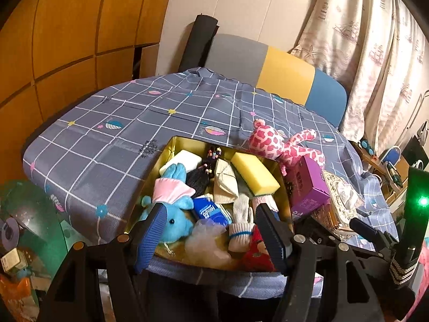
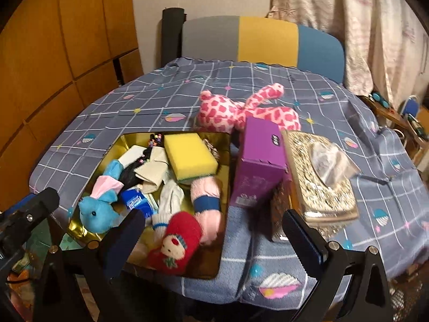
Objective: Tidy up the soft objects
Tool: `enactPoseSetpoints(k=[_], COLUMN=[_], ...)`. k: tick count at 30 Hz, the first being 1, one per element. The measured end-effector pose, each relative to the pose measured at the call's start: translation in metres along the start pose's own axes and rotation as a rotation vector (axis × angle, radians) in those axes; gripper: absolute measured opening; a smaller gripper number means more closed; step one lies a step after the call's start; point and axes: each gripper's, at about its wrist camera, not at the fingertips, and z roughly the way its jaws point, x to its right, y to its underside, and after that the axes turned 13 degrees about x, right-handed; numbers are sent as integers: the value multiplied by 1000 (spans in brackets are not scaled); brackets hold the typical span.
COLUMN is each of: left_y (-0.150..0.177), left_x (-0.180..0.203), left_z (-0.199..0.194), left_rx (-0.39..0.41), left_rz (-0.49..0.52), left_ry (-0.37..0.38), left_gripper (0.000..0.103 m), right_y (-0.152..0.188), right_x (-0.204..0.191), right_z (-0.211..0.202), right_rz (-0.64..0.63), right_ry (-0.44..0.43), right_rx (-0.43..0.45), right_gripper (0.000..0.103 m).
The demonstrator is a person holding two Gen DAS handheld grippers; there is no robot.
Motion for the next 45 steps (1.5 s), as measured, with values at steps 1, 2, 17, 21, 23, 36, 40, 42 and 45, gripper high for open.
enactPoseSetpoints(k=[1,2,17,21,23,36,40,42,45], left_y=[2,3,12,15,16,17,19,19,19], left_x=[-1,-1,0,1,0,0,3,4,4], left_z=[-2,-3,-17,-16,-16,-15,-16,-15,-16], left_rx=[-2,-3,-3,-20,-20,-25,-24,-47,-46], left_rz=[-4,-6,25,19,20,62,84,83,86], left_ry=[3,9,-45,-58,-66,-127,-147,-129,-127], left_gripper=[70,70,70,70,70,70,70,70,70], right_y=[2,4,23,23,22,24,23,23,23], right_x=[0,0,-4,-2,0,-4,-4,-4,-4], right_z=[-2,-4,-15,-17,-18,-20,-21,-21,-21], right_rz=[5,11,6,6,15,16,17,17,19], right_ry=[3,6,3,23,26,15,16,14,14], right_rx=[-1,-4,-54,-46,-38,-37,-33,-33,-34], right_gripper=[103,103,103,103,103,103,103,103,103])
